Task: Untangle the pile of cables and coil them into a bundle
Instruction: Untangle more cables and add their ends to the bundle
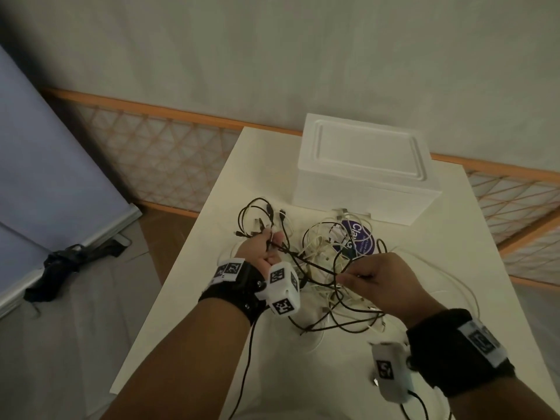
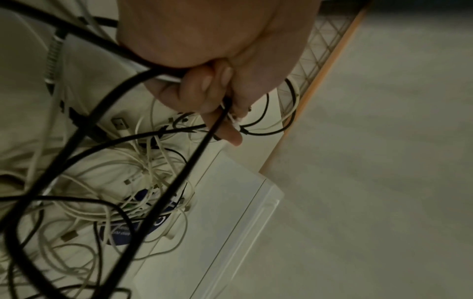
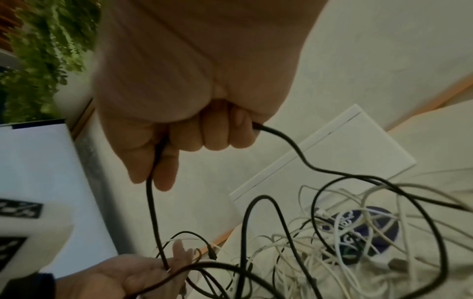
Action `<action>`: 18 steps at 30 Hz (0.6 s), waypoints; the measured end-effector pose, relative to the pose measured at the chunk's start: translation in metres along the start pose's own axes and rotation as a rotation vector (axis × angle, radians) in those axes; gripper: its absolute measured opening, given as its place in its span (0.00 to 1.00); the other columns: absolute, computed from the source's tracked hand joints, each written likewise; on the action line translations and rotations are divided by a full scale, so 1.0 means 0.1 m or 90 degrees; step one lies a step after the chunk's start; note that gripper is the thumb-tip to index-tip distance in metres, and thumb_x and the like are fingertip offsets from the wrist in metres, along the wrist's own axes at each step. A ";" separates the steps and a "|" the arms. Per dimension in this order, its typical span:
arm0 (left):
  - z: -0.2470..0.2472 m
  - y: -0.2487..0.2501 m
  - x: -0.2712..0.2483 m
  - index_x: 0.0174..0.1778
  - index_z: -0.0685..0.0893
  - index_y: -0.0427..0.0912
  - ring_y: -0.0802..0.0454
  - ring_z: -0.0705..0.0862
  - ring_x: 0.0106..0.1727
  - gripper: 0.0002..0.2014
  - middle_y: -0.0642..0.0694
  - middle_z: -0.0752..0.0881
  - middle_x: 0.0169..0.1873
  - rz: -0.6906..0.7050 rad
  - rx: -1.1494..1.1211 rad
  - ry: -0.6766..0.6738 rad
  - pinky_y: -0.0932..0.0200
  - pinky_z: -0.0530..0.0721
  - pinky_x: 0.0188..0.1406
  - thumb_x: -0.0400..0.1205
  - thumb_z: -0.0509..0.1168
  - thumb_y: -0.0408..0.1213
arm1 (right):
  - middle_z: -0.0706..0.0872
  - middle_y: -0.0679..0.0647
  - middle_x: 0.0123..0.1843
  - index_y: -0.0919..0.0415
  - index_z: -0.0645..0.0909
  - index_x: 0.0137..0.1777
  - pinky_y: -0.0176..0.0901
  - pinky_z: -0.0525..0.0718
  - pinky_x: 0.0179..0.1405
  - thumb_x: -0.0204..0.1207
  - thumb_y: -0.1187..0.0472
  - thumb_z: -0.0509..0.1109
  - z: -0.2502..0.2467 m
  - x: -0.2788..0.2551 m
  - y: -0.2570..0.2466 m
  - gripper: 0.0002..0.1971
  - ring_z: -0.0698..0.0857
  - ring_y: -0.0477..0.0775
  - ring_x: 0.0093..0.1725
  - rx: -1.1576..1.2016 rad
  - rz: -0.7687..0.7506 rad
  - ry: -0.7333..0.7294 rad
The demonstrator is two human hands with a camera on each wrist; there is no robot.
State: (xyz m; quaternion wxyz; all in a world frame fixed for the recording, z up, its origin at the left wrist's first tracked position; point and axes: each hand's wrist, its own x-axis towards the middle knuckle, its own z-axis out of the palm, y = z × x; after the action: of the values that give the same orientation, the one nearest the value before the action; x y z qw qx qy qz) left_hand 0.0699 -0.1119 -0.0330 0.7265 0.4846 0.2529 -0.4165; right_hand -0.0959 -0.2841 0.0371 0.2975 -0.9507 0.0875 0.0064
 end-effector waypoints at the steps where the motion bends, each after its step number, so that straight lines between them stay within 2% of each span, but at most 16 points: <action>1: 0.00 0.00 0.01 0.40 0.77 0.43 0.58 0.63 0.08 0.15 0.51 0.81 0.16 -0.003 -0.025 -0.012 0.72 0.62 0.07 0.88 0.56 0.48 | 0.85 0.43 0.29 0.51 0.88 0.36 0.38 0.79 0.33 0.73 0.48 0.73 0.00 0.02 0.02 0.10 0.83 0.42 0.31 -0.002 0.012 -0.006; 3: 0.03 0.00 0.02 0.40 0.80 0.42 0.59 0.61 0.09 0.16 0.51 0.88 0.24 0.025 -0.046 -0.010 0.72 0.61 0.08 0.88 0.56 0.47 | 0.88 0.43 0.37 0.50 0.87 0.42 0.40 0.80 0.40 0.76 0.49 0.69 0.03 0.12 0.04 0.08 0.84 0.41 0.39 -0.090 0.048 -0.051; 4: 0.05 -0.02 0.01 0.41 0.81 0.42 0.60 0.62 0.09 0.16 0.51 0.89 0.27 0.031 -0.041 -0.013 0.72 0.61 0.08 0.88 0.56 0.47 | 0.88 0.43 0.46 0.48 0.86 0.49 0.40 0.81 0.46 0.77 0.52 0.66 0.06 0.17 0.02 0.08 0.85 0.44 0.47 -0.149 0.064 -0.082; 5: 0.09 -0.06 0.00 0.41 0.81 0.41 0.60 0.63 0.10 0.16 0.51 0.90 0.29 0.036 -0.037 -0.022 0.71 0.61 0.08 0.88 0.56 0.47 | 0.87 0.43 0.54 0.47 0.84 0.58 0.40 0.80 0.53 0.76 0.56 0.64 0.09 0.22 -0.02 0.13 0.84 0.46 0.55 -0.180 0.069 -0.101; 6: 0.13 -0.10 -0.03 0.42 0.81 0.41 0.61 0.65 0.10 0.16 0.51 0.91 0.31 0.040 -0.034 -0.027 0.70 0.62 0.07 0.87 0.56 0.47 | 0.85 0.45 0.61 0.46 0.79 0.65 0.41 0.80 0.59 0.76 0.58 0.62 0.15 0.26 -0.09 0.18 0.83 0.48 0.60 -0.167 0.066 -0.116; 8: 0.23 -0.16 -0.11 0.43 0.81 0.40 0.60 0.71 0.12 0.15 0.47 0.91 0.33 0.030 -0.055 -0.033 0.71 0.64 0.07 0.87 0.58 0.46 | 0.85 0.50 0.62 0.46 0.73 0.72 0.46 0.81 0.60 0.79 0.56 0.61 0.27 0.35 -0.26 0.21 0.83 0.53 0.60 -0.094 0.045 -0.139; 10: 0.30 -0.17 -0.18 0.41 0.82 0.38 0.54 0.79 0.14 0.16 0.43 0.89 0.34 0.002 -0.075 -0.042 0.70 0.71 0.09 0.86 0.60 0.46 | 0.86 0.54 0.56 0.45 0.72 0.70 0.52 0.83 0.55 0.81 0.47 0.59 0.40 0.44 -0.41 0.18 0.85 0.56 0.55 -0.102 -0.007 -0.142; 11: 0.30 -0.15 -0.20 0.39 0.81 0.37 0.52 0.80 0.15 0.17 0.43 0.87 0.32 -0.003 -0.070 -0.049 0.69 0.73 0.10 0.86 0.60 0.46 | 0.86 0.54 0.54 0.46 0.72 0.68 0.54 0.84 0.53 0.81 0.44 0.56 0.44 0.49 -0.46 0.18 0.85 0.57 0.52 -0.129 -0.032 -0.147; 12: 0.28 -0.12 -0.21 0.37 0.81 0.37 0.53 0.77 0.13 0.19 0.43 0.85 0.28 -0.003 -0.056 -0.056 0.69 0.71 0.10 0.86 0.60 0.48 | 0.86 0.53 0.53 0.48 0.73 0.67 0.54 0.84 0.51 0.81 0.44 0.52 0.44 0.51 -0.50 0.19 0.85 0.57 0.50 -0.151 -0.045 -0.157; 13: 0.23 -0.09 -0.21 0.35 0.80 0.37 0.55 0.71 0.11 0.20 0.44 0.82 0.25 -0.001 -0.038 -0.063 0.70 0.67 0.09 0.86 0.60 0.49 | 0.85 0.52 0.51 0.50 0.75 0.65 0.52 0.84 0.50 0.82 0.45 0.50 0.41 0.55 -0.53 0.19 0.84 0.54 0.48 -0.156 -0.049 -0.163; 15: 0.10 -0.03 -0.17 0.32 0.78 0.38 0.59 0.62 0.11 0.21 0.46 0.77 0.24 0.011 0.009 -0.078 0.70 0.61 0.10 0.84 0.62 0.51 | 0.82 0.47 0.40 0.55 0.81 0.57 0.41 0.80 0.42 0.85 0.51 0.54 0.29 0.58 -0.52 0.15 0.81 0.46 0.39 -0.071 -0.018 -0.146; 16: 0.03 0.00 -0.15 0.31 0.77 0.39 0.59 0.60 0.11 0.20 0.47 0.75 0.23 0.012 0.030 -0.089 0.70 0.60 0.10 0.83 0.63 0.51 | 0.81 0.45 0.36 0.56 0.83 0.52 0.37 0.77 0.38 0.85 0.53 0.58 0.21 0.59 -0.50 0.13 0.80 0.45 0.36 -0.003 0.014 -0.119; 18: -0.08 0.04 -0.15 0.29 0.76 0.40 0.60 0.59 0.11 0.19 0.49 0.72 0.21 0.001 0.025 -0.120 0.69 0.60 0.11 0.81 0.65 0.49 | 0.84 0.45 0.37 0.54 0.85 0.46 0.35 0.75 0.37 0.83 0.57 0.62 0.04 0.60 -0.48 0.10 0.82 0.48 0.38 0.089 0.035 -0.028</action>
State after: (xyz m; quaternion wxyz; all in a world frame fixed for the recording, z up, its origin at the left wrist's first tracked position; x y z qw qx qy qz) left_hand 0.0658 -0.0989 -0.0229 0.7376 0.4577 0.1751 -0.4646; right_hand -0.0289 -0.2529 0.0568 0.3643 -0.9246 0.1074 0.0294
